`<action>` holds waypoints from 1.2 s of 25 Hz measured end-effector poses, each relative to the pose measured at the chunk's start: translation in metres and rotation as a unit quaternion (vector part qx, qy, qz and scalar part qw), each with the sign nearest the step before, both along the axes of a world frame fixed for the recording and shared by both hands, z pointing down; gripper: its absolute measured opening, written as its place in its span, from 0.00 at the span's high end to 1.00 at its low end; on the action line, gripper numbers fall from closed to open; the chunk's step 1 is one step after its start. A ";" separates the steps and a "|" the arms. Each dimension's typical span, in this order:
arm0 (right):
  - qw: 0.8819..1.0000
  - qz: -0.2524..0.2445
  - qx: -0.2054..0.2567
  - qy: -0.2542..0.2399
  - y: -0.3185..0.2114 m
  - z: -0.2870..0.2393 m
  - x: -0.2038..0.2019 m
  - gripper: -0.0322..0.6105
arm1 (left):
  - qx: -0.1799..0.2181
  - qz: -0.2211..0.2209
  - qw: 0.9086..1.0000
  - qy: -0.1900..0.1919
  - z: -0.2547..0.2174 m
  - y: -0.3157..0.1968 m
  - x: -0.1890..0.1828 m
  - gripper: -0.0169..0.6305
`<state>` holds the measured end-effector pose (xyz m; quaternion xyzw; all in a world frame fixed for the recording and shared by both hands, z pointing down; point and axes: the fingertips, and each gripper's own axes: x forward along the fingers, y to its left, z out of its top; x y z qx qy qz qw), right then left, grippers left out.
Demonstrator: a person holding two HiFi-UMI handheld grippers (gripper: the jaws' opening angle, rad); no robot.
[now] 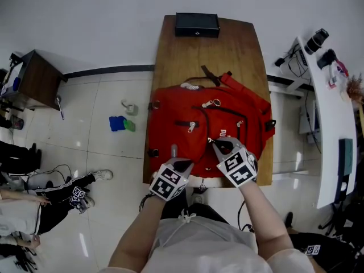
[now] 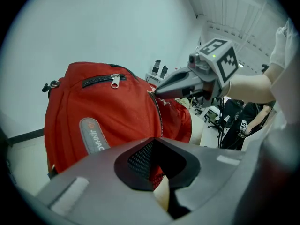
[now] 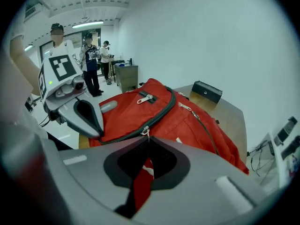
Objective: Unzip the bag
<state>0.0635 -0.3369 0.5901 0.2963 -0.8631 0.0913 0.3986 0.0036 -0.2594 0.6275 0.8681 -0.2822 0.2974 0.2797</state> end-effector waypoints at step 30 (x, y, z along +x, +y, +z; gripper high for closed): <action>0.997 0.035 0.040 -0.061 -0.120 -0.043 -0.022 0.86 | -0.043 0.051 0.997 0.032 0.003 0.009 0.000 0.96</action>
